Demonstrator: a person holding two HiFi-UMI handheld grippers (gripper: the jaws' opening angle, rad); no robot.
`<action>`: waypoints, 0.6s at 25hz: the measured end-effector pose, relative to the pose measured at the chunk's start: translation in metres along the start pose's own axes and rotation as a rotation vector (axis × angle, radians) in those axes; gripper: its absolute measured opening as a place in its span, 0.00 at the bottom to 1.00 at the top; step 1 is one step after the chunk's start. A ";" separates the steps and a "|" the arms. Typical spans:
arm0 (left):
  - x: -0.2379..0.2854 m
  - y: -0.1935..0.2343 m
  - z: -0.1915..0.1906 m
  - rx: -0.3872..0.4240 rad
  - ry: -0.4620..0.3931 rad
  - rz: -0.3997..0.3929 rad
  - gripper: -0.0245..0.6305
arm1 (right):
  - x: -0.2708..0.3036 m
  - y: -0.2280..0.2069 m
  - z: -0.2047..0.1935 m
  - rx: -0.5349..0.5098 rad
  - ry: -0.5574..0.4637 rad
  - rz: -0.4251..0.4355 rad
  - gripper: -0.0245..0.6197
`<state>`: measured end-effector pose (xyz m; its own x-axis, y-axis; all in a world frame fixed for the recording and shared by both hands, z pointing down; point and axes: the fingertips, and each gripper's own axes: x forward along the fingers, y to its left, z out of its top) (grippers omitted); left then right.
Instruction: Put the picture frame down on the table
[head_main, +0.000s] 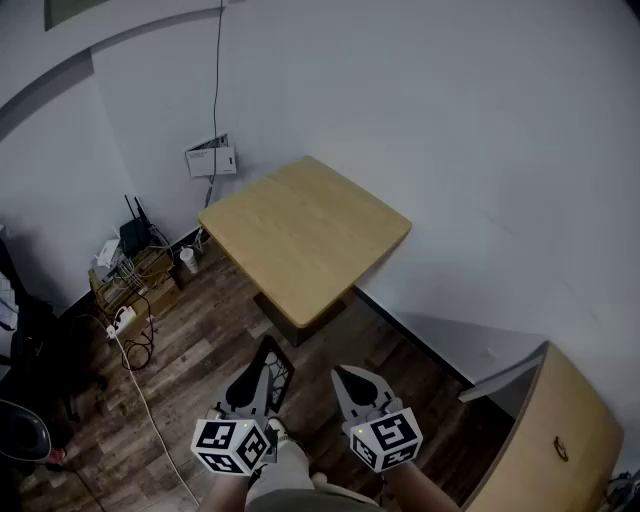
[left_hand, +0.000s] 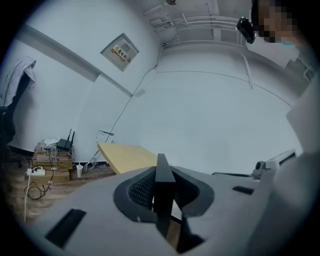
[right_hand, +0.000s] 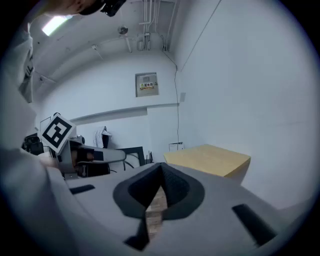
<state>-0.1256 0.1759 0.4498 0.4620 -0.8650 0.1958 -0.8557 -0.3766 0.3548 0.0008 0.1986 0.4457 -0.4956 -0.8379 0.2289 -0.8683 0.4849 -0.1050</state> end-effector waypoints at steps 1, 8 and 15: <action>-0.009 -0.009 -0.005 -0.007 -0.003 -0.001 0.12 | -0.012 0.002 -0.001 -0.002 -0.006 0.000 0.04; -0.074 -0.050 -0.034 -0.046 0.004 -0.009 0.12 | -0.083 0.021 -0.016 0.031 -0.035 -0.018 0.04; -0.101 -0.064 -0.040 -0.042 -0.006 0.013 0.12 | -0.107 0.033 -0.023 0.041 -0.042 0.008 0.04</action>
<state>-0.1086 0.3002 0.4440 0.4497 -0.8715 0.1955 -0.8509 -0.3515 0.3905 0.0254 0.3101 0.4405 -0.5020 -0.8443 0.1872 -0.8642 0.4813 -0.1467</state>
